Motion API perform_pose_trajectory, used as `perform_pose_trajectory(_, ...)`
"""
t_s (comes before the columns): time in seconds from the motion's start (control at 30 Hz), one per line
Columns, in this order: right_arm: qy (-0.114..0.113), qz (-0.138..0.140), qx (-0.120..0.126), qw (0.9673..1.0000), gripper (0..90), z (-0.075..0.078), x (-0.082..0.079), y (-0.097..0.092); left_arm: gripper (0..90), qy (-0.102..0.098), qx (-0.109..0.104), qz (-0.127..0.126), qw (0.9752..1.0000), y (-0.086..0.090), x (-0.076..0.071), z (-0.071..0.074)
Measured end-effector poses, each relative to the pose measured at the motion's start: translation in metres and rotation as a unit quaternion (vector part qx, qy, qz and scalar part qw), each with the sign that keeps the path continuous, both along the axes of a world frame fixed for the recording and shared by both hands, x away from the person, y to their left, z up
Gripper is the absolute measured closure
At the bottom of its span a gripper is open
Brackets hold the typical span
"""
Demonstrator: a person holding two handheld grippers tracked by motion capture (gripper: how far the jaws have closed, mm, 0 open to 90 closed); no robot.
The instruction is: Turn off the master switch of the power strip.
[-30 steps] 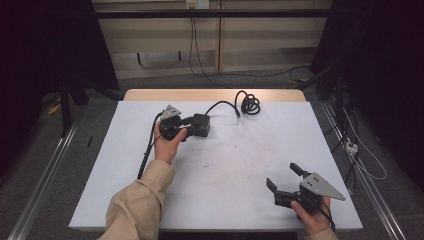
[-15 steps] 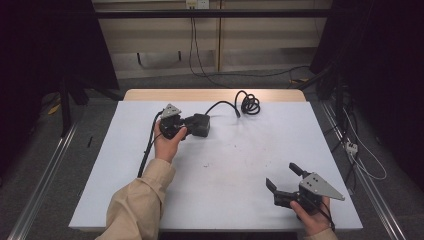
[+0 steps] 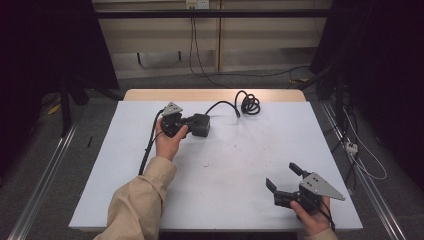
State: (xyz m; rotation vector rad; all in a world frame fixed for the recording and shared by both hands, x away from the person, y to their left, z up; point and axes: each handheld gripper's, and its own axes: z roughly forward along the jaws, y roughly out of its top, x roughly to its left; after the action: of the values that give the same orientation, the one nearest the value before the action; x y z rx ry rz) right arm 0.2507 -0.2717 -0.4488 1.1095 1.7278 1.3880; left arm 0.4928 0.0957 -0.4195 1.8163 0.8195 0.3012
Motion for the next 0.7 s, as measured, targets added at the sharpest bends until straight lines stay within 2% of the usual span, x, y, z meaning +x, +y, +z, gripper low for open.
perform_pose_trajectory(0.43,0.000,0.005,-0.002,1.0000,4.7,0.0002,0.0000,0.0010,85.2,0.000,0.014,0.001,0.9999,-0.0009,0.0037,-0.0004)
perform_pose_trajectory(0.7,0.000,0.006,-0.002,1.0000,4.7,0.0002,0.0001,0.0012,89.1,0.005,0.012,0.003,0.9999,-0.0027,0.0067,-0.0033)
